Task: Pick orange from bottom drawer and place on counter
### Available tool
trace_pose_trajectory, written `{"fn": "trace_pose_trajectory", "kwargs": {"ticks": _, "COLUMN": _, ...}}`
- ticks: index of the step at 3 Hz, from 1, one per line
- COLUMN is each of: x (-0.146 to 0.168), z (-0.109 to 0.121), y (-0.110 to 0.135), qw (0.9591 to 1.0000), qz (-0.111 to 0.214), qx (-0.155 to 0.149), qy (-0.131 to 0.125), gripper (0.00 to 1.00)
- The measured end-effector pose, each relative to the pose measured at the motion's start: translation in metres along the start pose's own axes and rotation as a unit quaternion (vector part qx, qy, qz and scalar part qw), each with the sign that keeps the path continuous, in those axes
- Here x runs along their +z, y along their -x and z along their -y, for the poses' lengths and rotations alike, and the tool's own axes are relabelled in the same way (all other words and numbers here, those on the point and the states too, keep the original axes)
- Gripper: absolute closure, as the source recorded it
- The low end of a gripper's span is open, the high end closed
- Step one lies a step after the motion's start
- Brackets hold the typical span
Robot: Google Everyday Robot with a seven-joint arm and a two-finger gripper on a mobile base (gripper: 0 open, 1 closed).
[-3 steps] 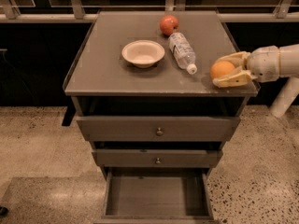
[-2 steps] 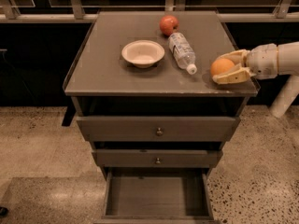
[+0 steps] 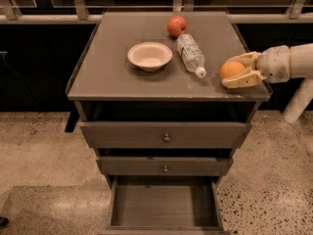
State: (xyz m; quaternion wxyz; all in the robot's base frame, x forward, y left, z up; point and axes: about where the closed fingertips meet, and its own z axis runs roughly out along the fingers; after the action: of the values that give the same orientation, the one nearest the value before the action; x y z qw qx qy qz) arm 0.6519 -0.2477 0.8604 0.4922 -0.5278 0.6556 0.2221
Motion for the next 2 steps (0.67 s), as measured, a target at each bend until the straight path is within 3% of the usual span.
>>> {"fn": "trace_pose_trajectory", "kwargs": {"ticks": 2, "x": 0.0, "z": 0.0, "y": 0.0, "qw": 1.0, "qz": 0.0, "qx": 0.0, "qy": 0.0, "gripper": 0.13}}
